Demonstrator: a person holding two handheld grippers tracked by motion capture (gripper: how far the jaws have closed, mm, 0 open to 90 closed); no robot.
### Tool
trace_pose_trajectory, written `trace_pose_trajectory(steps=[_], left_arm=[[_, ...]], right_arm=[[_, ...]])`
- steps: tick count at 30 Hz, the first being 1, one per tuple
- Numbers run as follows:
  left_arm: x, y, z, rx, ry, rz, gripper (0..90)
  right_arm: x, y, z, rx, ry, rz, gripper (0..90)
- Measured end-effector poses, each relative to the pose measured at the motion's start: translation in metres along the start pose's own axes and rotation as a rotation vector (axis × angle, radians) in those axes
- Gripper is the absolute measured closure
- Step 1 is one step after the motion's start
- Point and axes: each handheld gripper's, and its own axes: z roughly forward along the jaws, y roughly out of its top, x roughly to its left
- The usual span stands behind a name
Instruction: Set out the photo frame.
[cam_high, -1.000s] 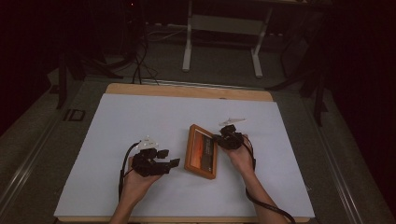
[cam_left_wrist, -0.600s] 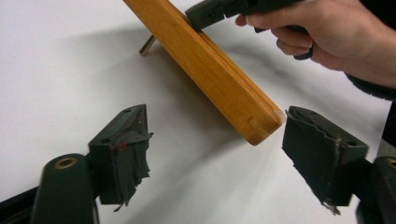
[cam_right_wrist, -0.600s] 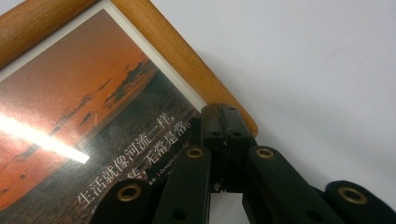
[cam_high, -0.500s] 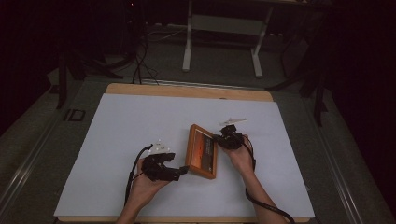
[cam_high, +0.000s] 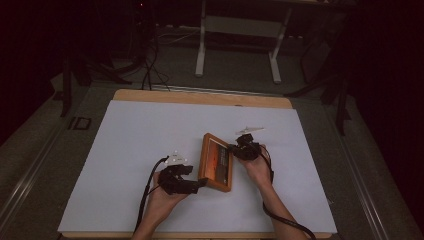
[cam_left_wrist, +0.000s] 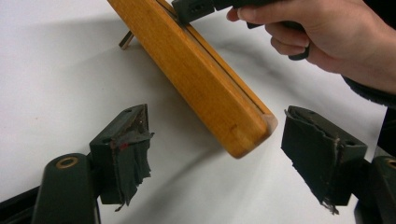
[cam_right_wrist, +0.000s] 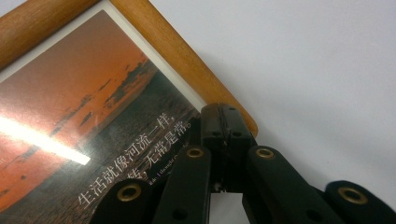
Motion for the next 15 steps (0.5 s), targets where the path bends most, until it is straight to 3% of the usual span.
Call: trace_pose_trajectory(steps=[12,15], left_arm=[[-0.001,0.011,0.017,0.024,-0.005,-0.029,33.1],[0.001,0.013,0.021,0.037,-0.017,-0.054,35.0]], right_arm=[[0.001,0.0,0.0,0.004,-0.004,-0.004,90.0],[0.001,0.001,0.0,0.005,-0.011,-0.015,90.0]])
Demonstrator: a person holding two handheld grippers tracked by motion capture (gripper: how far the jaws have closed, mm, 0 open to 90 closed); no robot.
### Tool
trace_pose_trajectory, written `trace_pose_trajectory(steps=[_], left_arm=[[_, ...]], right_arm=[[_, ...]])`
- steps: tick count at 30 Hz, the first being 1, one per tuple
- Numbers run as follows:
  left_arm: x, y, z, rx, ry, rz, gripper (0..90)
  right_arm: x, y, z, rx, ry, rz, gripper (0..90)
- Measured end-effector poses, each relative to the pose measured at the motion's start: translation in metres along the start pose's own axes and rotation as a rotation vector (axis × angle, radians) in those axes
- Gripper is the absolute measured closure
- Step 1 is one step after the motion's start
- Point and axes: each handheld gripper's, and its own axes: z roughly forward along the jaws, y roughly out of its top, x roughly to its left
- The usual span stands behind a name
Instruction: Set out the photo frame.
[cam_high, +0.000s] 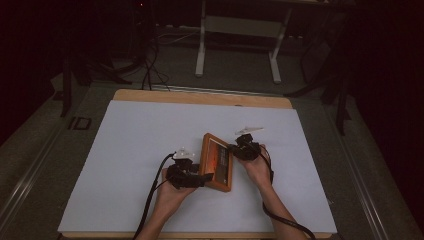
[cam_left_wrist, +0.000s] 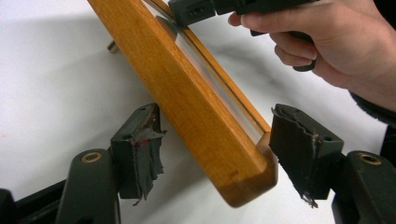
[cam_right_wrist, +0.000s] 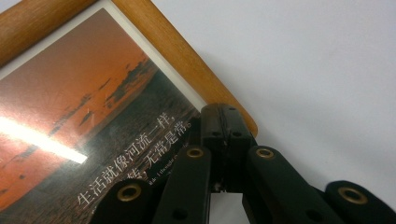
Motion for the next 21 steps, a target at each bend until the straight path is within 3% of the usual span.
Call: trace_pose_trajectory(steps=[9,16,21], left_arm=[[0.004,0.002,0.01,0.025,-0.021,-0.067,38.2],[0.003,0.003,0.016,0.046,-0.04,-0.065,44.1],[0.002,0.004,0.017,0.053,-0.031,-0.079,46.2]], right_arm=[[0.0,-0.001,0.0,-0.002,0.004,0.005,90.0],[0.0,-0.001,0.0,-0.003,0.005,0.005,90.0],[-0.001,0.001,0.0,0.005,0.006,-0.003,90.0]])
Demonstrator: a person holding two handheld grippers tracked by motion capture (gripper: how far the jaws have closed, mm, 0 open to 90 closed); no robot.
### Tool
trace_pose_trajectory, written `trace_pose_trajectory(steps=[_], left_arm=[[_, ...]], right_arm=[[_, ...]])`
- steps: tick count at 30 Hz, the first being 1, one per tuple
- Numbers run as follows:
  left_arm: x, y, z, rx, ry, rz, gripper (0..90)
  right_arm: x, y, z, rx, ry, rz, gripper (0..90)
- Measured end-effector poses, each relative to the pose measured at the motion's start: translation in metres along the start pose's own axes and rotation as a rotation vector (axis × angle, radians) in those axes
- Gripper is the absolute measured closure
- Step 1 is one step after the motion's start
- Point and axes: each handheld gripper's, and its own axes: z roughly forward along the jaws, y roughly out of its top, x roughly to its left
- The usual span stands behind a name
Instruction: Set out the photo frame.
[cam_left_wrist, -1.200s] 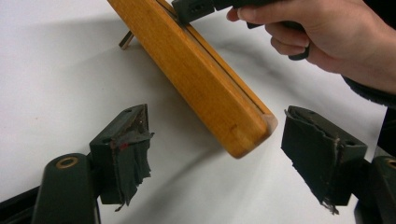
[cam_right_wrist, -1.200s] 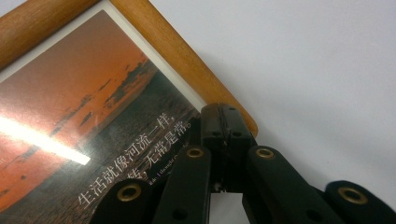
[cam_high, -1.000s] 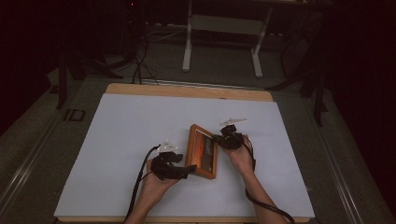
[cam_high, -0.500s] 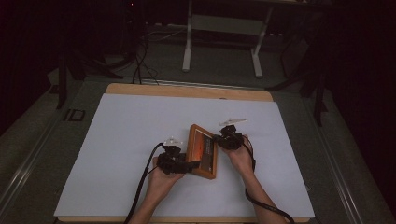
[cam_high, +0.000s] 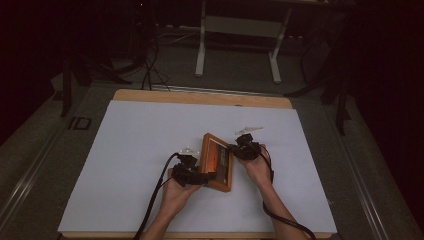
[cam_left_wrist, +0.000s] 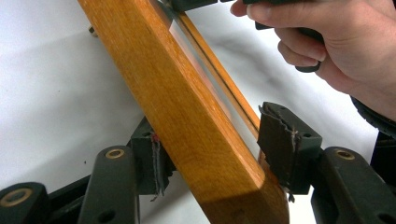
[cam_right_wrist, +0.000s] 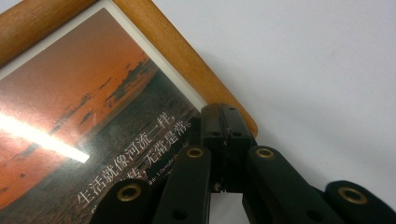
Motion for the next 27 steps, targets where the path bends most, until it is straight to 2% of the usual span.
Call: trace_pose_trajectory(steps=[9,18,20,23,25,26,27], left_arm=[[-0.001,0.001,0.0,0.016,-0.005,-0.02,48.2],[-0.01,0.003,0.0,0.0,0.007,0.021,50.9],[-0.016,0.003,0.0,-0.008,0.021,0.047,52.2],[-0.018,0.003,0.0,-0.01,0.037,0.049,55.1],[-0.018,0.002,0.0,-0.021,0.039,0.045,59.5],[-0.018,0.003,-0.002,-0.041,0.001,0.034,63.2],[-0.018,0.003,-0.002,-0.041,0.001,0.034,63.6]], right_arm=[[-0.001,0.001,0.0,0.009,0.008,-0.006,89.9],[-0.002,0.0,-0.009,0.022,0.004,-0.028,87.9],[-0.004,-0.002,-0.018,0.027,0.005,-0.044,85.6],[-0.004,-0.003,-0.023,0.026,0.011,-0.058,85.0],[-0.003,-0.004,-0.033,0.021,0.008,-0.081,82.8],[-0.003,-0.004,-0.036,0.022,0.007,-0.091,82.2],[-0.003,-0.004,-0.039,0.023,0.007,-0.097,81.6]])
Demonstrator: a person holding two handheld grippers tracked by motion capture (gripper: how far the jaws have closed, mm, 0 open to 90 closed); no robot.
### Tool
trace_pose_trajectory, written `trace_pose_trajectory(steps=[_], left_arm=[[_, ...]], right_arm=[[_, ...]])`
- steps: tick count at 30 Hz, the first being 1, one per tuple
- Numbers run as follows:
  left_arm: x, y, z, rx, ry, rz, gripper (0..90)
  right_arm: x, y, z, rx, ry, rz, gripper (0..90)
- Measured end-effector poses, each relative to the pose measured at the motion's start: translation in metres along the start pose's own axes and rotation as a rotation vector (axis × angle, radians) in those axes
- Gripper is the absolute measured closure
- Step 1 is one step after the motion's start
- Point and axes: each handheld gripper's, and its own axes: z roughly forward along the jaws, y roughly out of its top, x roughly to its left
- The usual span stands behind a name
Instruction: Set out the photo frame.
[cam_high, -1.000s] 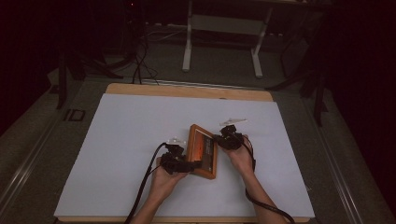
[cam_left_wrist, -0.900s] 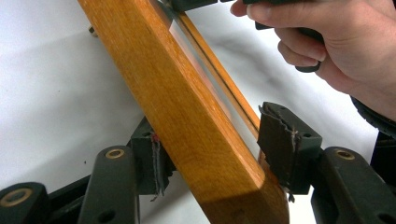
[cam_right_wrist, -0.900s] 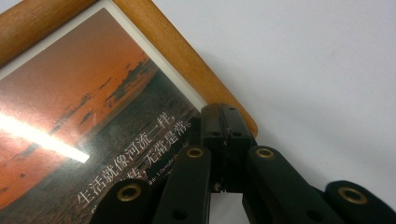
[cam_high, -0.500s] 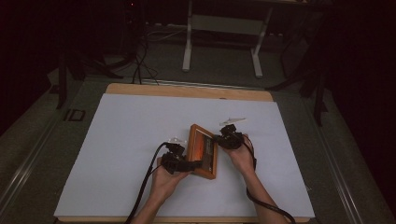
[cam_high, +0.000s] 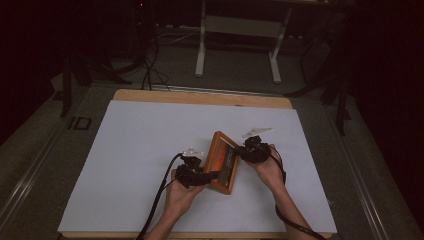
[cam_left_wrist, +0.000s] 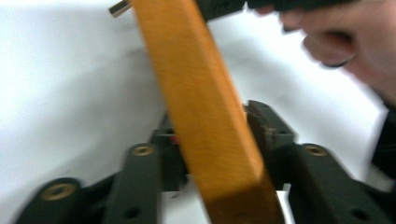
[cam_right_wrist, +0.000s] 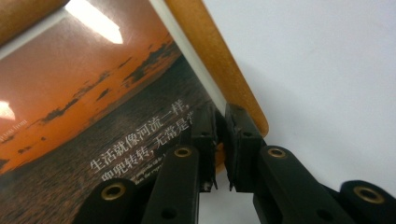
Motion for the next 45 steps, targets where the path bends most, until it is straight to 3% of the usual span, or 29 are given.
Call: trace_pose_trajectory(steps=[1,9,19,25,29,36,45], left_arm=[[-0.006,0.001,0.0,0.001,0.021,0.027,63.5],[-0.013,0.004,0.001,-0.001,0.037,0.066,65.0],[-0.035,0.009,0.008,-0.014,0.07,0.168,68.2],[-0.04,0.012,0.011,-0.009,0.083,0.197,68.6],[-0.044,0.012,0.013,-0.014,0.083,0.221,68.8],[-0.053,0.012,0.017,-0.015,0.083,0.268,69.4],[-0.063,0.01,0.025,-0.017,0.056,0.309,70.2]], right_arm=[[0.001,0.0,-0.003,-0.001,-0.006,-0.014,81.1],[0.003,-0.003,-0.026,-0.036,-0.021,-0.048,79.0],[0.007,0.006,-0.069,-0.155,-0.029,-0.078,71.5],[0.01,0.012,-0.088,-0.234,-0.023,-0.068,69.8],[0.011,0.015,-0.092,-0.25,-0.029,-0.071,71.1],[0.013,0.013,-0.092,-0.276,-0.054,-0.067,88.1],[0.01,0.004,-0.095,-0.272,-0.065,-0.054,89.6]])
